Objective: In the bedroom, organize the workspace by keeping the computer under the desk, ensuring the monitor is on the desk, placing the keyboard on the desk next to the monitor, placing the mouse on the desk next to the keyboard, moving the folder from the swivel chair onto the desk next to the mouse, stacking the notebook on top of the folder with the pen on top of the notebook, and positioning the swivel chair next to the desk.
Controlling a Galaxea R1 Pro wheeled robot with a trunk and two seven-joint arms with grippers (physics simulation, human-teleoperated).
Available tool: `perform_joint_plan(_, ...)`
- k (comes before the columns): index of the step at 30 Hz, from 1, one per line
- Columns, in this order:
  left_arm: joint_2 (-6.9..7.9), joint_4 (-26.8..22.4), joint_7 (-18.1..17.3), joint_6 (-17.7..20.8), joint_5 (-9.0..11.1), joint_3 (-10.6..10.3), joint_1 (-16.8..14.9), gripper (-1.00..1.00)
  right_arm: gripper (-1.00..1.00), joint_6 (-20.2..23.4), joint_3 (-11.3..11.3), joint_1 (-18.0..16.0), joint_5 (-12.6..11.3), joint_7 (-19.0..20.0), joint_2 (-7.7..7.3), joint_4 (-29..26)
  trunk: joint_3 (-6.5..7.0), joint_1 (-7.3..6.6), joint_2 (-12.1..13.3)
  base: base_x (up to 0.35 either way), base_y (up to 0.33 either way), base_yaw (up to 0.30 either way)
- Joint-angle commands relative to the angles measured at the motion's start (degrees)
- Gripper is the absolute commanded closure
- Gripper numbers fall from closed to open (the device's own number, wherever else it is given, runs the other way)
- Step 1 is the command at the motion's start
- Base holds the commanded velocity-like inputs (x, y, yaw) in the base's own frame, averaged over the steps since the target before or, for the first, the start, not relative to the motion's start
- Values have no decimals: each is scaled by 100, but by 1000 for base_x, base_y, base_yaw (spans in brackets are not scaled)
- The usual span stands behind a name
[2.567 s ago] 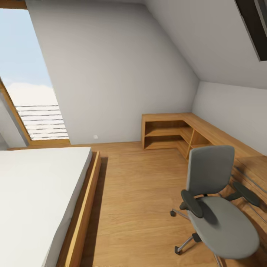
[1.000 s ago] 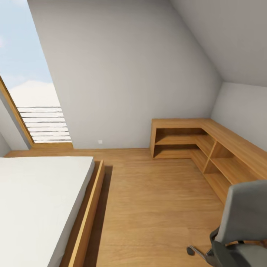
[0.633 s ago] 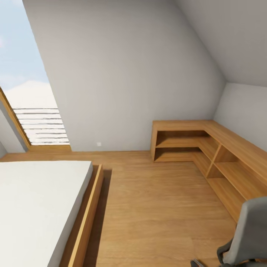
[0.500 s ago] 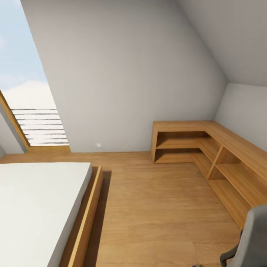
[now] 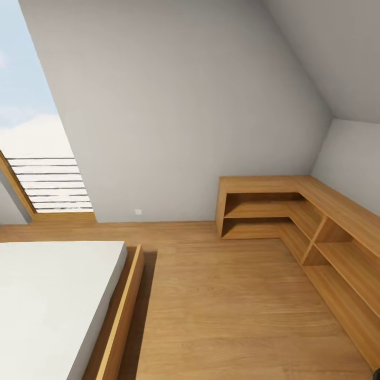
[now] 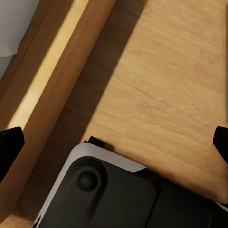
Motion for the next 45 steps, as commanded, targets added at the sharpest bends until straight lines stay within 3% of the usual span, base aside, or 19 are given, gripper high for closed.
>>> perform_joint_plan(1,-1,2,-9,-16,33,1,-4,-100,-100,-13,49,-7,-15,-30,2,11,-12,6,-11,335,0,0)
perform_joint_plan(13,4,75,-17,-15,32,1,-4,-100,-100,-18,34,-7,-37,-49,-127,8,-12,6,-11,335,0,0)
perform_joint_plan(37,0,90,-21,1,32,1,-4,-100,-100,41,33,-7,-42,-46,-124,20,-11,6,-11,335,0,-1)
perform_joint_plan(45,4,90,-18,2,32,1,-4,-100,-100,41,28,-7,-50,-48,-121,20,13,6,-11,335,0,-154)
